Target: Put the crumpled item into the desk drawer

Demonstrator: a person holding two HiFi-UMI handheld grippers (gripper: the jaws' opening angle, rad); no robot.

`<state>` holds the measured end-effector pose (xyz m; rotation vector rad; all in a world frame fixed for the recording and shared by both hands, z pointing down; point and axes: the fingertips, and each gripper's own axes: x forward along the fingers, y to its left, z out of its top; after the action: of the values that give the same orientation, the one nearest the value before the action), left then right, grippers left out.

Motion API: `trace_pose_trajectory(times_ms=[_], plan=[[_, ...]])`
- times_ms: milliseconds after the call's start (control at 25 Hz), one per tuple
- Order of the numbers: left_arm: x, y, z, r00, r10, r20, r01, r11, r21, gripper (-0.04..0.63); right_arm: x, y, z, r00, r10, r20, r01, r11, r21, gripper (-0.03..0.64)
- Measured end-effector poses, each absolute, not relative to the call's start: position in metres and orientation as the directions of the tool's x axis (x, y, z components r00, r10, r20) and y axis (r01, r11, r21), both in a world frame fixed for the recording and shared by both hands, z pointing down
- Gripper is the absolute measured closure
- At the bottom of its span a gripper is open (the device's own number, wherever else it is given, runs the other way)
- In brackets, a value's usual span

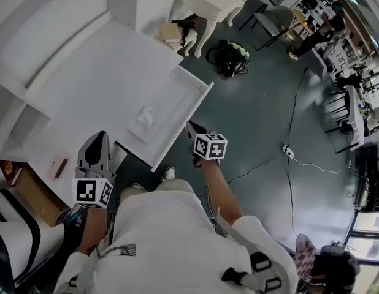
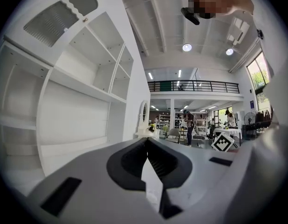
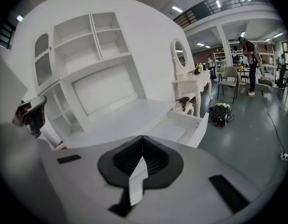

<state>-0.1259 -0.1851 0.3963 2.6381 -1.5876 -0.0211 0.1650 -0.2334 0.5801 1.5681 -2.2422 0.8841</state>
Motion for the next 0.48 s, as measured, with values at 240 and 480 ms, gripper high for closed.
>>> trace_pose_trajectory(times_ms=[240,480], plan=[[-0.117,-0.206,0.38,0.47,-0.883,-0.008,-0.882,-0.47,0.034,0.578,0.19,-0.252,0.524,-0.378,-0.819,0.431,-0.911,0.247,-0.33,0.607],[-0.106,-0.22,0.366,0.459,-0.888,-0.027,-0.888,-0.46,0.012,0.578,0.207,-0.267,0.46,-0.389,-0.875,0.289,-0.905,0.304,-0.298,0.606]])
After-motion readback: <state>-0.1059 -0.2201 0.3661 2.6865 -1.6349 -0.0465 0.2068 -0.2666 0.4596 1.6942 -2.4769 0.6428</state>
